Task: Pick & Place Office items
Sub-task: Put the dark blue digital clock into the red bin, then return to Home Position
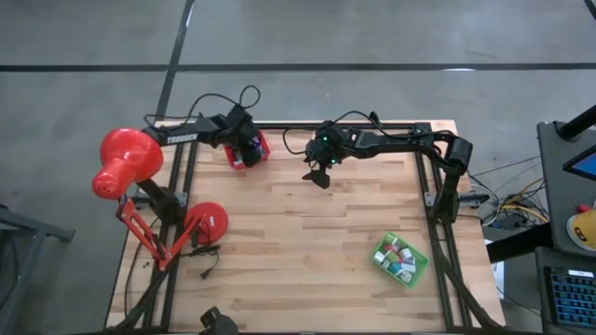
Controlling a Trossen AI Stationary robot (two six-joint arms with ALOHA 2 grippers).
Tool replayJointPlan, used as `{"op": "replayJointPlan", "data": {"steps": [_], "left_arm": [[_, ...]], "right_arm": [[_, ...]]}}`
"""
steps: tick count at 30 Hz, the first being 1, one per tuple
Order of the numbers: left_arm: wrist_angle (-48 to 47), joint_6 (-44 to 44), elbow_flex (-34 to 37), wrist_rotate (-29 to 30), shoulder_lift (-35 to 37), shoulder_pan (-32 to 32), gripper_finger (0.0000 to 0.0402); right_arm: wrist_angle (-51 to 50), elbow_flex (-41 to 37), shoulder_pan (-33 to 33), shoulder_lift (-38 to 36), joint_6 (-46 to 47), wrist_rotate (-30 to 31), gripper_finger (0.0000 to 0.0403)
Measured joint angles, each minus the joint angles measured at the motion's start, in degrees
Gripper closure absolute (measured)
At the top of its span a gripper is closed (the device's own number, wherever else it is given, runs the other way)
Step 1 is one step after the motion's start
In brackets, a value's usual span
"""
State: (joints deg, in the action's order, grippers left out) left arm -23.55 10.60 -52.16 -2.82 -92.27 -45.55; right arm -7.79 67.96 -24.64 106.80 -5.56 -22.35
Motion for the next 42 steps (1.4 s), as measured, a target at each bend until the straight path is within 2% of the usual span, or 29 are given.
{"op": "replayJointPlan", "data": {"steps": [19,21,24,27,42], "left_arm": [[-1.8,-0.3,0.0,0.0,0.2,0.0,0.0236],[-1.7,-0.9,0.0,-2.2,0.2,0.0,0.0234],[-1.7,0.2,0.0,-6.6,0.2,0.0,0.0223],[-1.7,0.8,0.0,-7.8,0.2,-0.1,0.0207],[-1.8,1.4,0.0,-8.2,0.2,-0.1,0.0133]], "right_arm": [[0.0,0.0,0.0,0.0,0.0,0.0,0.0062],[0.0,0.0,0.0,0.0,0.0,0.0,0.0063],[0.0,0.0,0.0,0.0,0.0,0.0,0.0061],[0.0,0.0,0.0,0.0,0.0,-0.1,0.0057],[0.0,0.0,0.0,0.0,0.0,-0.1,0.0053]]}}
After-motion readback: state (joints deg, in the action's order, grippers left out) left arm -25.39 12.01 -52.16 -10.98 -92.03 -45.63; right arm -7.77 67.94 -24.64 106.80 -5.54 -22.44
